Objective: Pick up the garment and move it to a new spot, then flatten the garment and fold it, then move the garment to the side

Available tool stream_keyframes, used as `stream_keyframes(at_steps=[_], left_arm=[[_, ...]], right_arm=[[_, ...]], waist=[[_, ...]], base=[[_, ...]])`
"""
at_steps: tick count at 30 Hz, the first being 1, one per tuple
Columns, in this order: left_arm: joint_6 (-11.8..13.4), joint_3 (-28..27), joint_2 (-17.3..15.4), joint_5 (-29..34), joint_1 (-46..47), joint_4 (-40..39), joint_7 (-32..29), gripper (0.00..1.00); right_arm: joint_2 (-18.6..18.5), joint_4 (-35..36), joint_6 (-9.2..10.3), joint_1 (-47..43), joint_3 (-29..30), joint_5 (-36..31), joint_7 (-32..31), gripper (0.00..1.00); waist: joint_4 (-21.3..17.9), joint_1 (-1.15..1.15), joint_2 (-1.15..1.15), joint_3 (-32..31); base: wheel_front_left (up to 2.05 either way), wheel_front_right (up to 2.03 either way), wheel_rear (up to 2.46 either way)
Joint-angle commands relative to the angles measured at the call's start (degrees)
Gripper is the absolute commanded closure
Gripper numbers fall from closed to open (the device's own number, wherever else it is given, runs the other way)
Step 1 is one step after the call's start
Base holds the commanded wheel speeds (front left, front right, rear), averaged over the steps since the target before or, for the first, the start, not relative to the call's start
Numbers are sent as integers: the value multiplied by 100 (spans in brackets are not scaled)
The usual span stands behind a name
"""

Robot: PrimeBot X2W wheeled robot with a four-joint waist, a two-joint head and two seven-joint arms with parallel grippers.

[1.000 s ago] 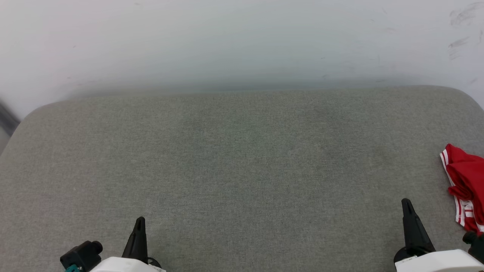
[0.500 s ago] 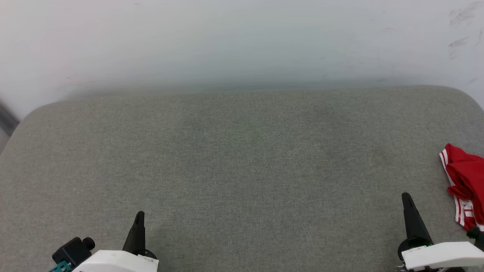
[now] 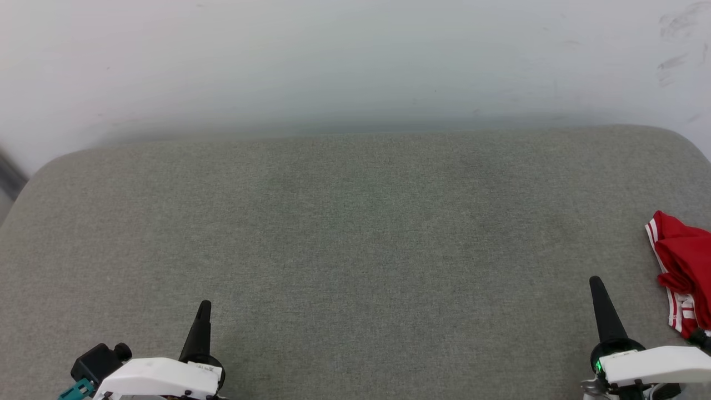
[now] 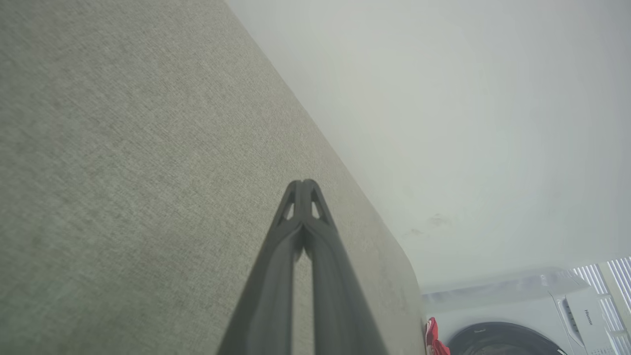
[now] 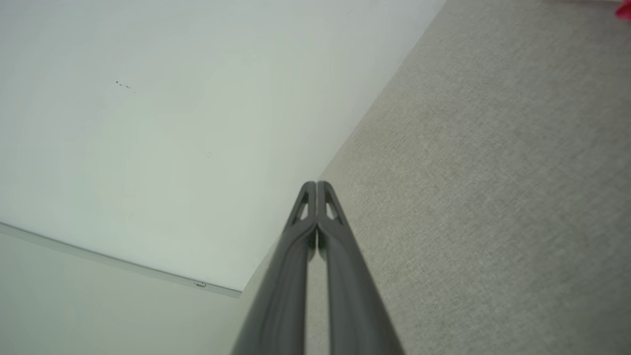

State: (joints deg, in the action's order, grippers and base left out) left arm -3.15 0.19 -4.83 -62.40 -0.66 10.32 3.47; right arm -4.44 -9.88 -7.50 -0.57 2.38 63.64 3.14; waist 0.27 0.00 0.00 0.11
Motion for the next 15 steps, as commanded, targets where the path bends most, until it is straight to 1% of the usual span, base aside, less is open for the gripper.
stream_keyframes(at_steps=[1, 15], left_arm=[[-49, -26, -32, -139, 132, -28, -31, 100], [-160, -134, -29, -998, 297, 79, -238, 100]], right_arm=[[-47, 18, 0, 144, 15, 148, -25, 100], [-42, -96, 1, 300, 60, 959, -234, 100]], waist=[[0, 0, 0, 0], [-6, 0, 0, 2]], base=[[0, 0, 0], [0, 0, 0]])
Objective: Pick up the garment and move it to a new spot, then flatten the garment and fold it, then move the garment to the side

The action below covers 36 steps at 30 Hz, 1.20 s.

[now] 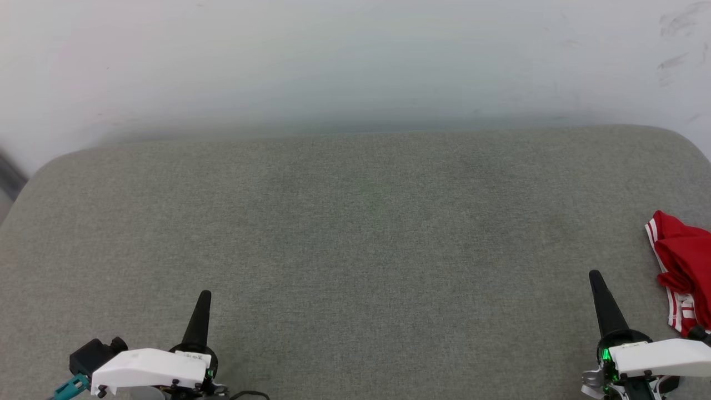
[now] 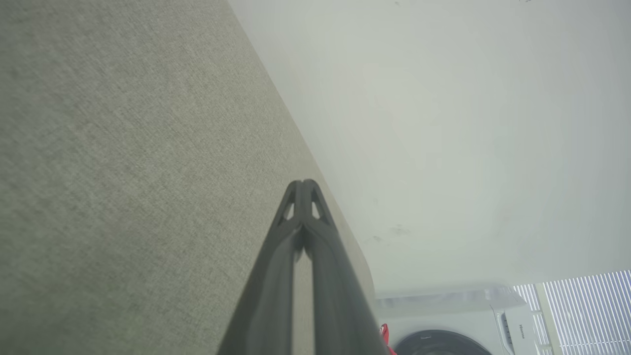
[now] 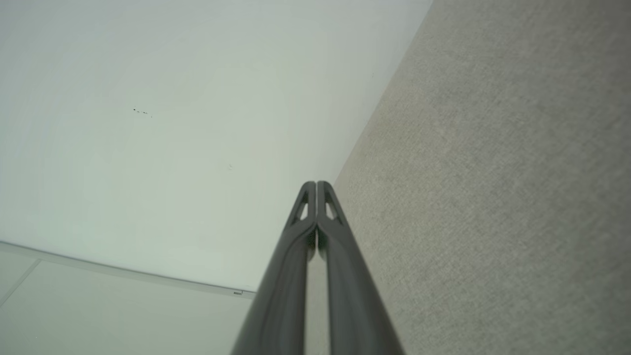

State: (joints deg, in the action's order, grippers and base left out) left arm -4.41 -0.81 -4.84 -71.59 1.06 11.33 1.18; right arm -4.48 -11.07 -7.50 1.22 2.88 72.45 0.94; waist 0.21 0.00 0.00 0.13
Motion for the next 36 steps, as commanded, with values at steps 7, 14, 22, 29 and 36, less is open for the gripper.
stream_keyframes(at_steps=[7, 14, 22, 29, 36], left_arm=[[-92, -84, -23, -466, 200, 29, -109, 100], [-131, -129, -15, -831, 259, 75, -203, 100], [-188, -189, -5, -1222, 341, 124, -309, 100], [-225, -241, 6, -1544, 406, 169, -399, 100], [-277, -281, 17, -1846, 445, 212, -477, 100]], right_arm=[[-33, -34, 1, 195, 35, 447, -114, 100], [-26, -86, 1, 269, 61, 792, -207, 100], [-16, -140, 1, 331, 89, 1163, -309, 100], [-5, -184, 1, 395, 113, 1465, -404, 100], [5, -234, 2, 444, 138, 1756, -486, 100]], waist=[[-3, 0, 0, 1], [-6, 0, 0, 2], [-10, 0, 0, 3], [-13, 0, 0, 3], [-16, 0, 0, 4]], base=[[0, 0, 0], [0, 0, 0], [0, 0, 0], [0, 0, 0], [0, 0, 0]])
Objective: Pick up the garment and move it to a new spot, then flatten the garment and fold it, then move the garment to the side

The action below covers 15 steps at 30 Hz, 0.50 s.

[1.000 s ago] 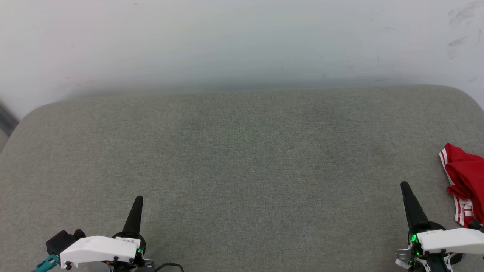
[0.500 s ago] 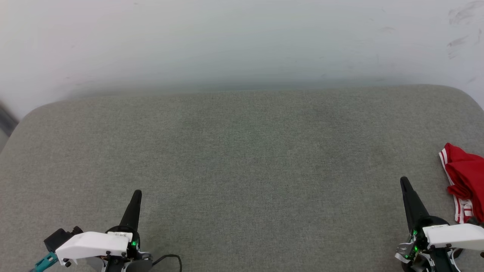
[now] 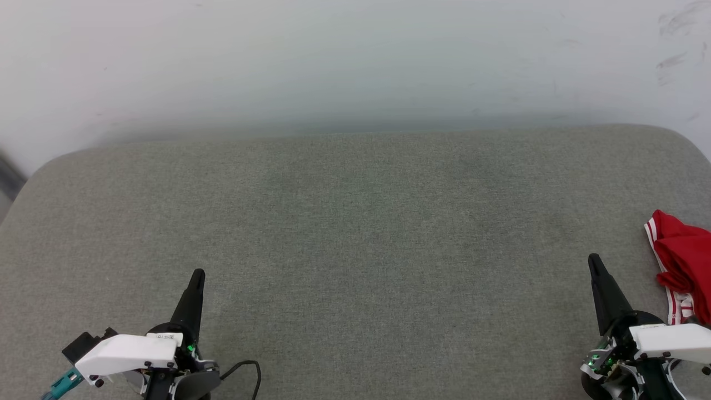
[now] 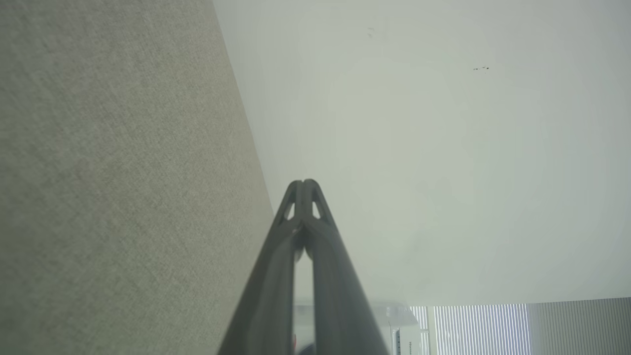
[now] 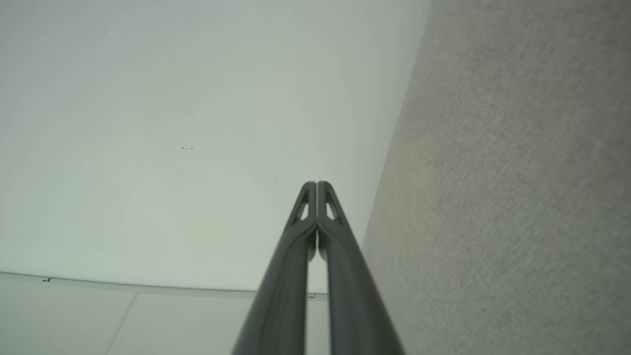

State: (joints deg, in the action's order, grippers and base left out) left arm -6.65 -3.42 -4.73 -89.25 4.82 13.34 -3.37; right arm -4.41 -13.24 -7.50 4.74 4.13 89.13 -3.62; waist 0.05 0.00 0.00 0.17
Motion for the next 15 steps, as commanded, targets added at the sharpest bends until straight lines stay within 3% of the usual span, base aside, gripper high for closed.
stream_keyframes(at_steps=[1, 15], left_arm=[[-54, -26, 8, -123, 76, 18, -38, 100], [-97, -101, 29, -507, 146, 69, -154, 100]], right_arm=[[0, -22, 2, 103, 17, 128, -46, 100], [24, -78, 2, 173, 56, 490, -154, 100]], waist=[[-1, 0, 0, 0], [-5, 0, 0, 1]], base=[[0, 0, 0], [0, 0, 0]])
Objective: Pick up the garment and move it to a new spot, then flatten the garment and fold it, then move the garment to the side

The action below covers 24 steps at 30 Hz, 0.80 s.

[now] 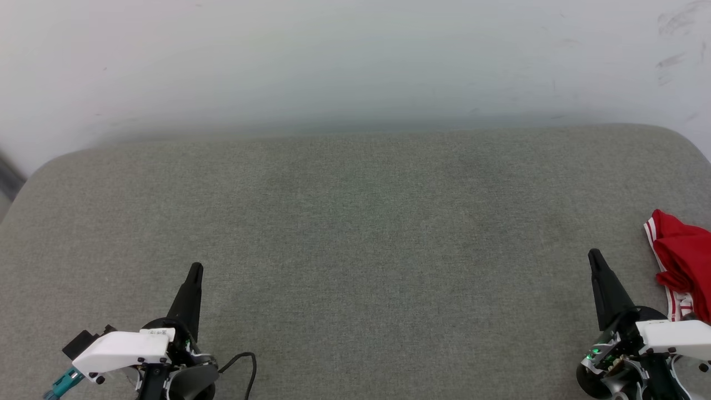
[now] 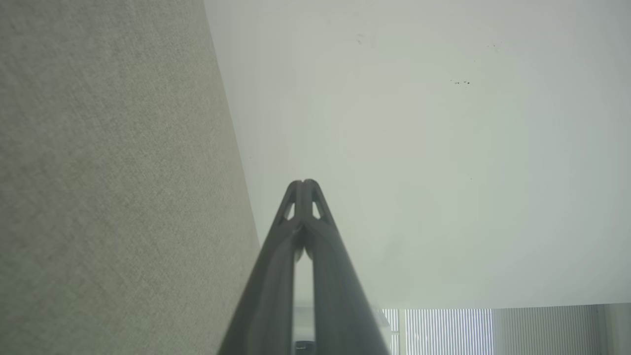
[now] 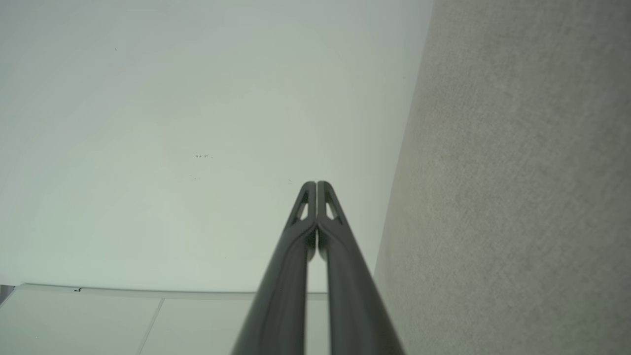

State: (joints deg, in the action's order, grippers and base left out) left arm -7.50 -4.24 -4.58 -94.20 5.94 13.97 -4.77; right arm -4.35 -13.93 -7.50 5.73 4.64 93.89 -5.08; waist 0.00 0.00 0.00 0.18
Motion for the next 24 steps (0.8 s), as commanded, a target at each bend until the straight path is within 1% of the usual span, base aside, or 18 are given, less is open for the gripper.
stream_keyframes(at_steps=[1, 24], left_arm=[[-13, -22, 15, -7, 35, 5, -12, 100], [-13, -74, 54, 53, 42, 8, -55, 100]], right_arm=[[20, -10, 2, 74, 7, 11, -10, 100], [52, -13, 2, 70, 57, -45, -49, 100]], waist=[[0, 0, 0, 0], [0, 0, 0, 0]], base=[[0, 0, 0], [0, 0, 0]])
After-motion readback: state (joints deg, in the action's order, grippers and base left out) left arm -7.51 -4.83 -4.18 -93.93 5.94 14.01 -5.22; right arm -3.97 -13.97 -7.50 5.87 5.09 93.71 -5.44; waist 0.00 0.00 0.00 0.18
